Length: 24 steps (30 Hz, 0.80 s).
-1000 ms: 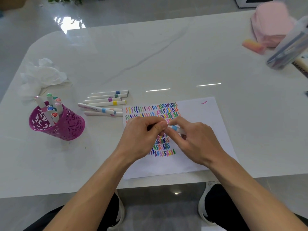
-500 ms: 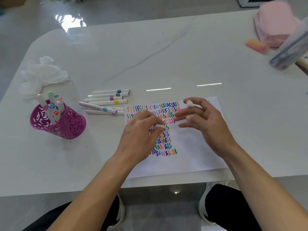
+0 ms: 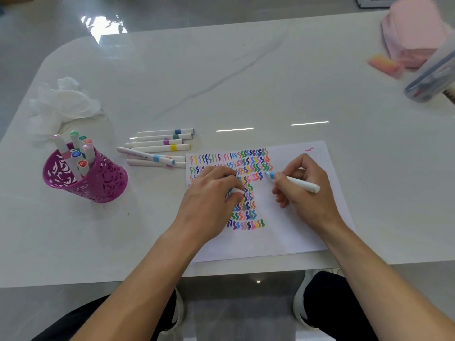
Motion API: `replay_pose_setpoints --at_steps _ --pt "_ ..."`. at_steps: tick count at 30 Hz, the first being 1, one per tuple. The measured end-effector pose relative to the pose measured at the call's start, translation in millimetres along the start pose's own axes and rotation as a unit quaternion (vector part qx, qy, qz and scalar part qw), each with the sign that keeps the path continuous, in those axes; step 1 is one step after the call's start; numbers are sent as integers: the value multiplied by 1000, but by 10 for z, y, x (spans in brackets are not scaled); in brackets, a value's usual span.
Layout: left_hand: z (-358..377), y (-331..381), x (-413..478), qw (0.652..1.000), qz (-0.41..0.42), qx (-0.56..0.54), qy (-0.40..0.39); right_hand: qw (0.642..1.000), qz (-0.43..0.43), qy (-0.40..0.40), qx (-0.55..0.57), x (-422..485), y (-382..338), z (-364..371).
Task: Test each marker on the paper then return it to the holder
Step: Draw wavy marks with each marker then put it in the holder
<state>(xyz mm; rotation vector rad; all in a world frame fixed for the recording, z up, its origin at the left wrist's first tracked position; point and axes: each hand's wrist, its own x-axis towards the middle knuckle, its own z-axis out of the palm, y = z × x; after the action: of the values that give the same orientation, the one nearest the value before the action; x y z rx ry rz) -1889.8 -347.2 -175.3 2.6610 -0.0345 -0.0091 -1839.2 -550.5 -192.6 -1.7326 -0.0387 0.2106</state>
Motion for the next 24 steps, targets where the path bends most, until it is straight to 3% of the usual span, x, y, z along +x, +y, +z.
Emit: replay_pose_setpoints --at_steps 24 --pt "0 -12 2 1000 -16 0 -4 998 22 18 -51 -10 -7 23"
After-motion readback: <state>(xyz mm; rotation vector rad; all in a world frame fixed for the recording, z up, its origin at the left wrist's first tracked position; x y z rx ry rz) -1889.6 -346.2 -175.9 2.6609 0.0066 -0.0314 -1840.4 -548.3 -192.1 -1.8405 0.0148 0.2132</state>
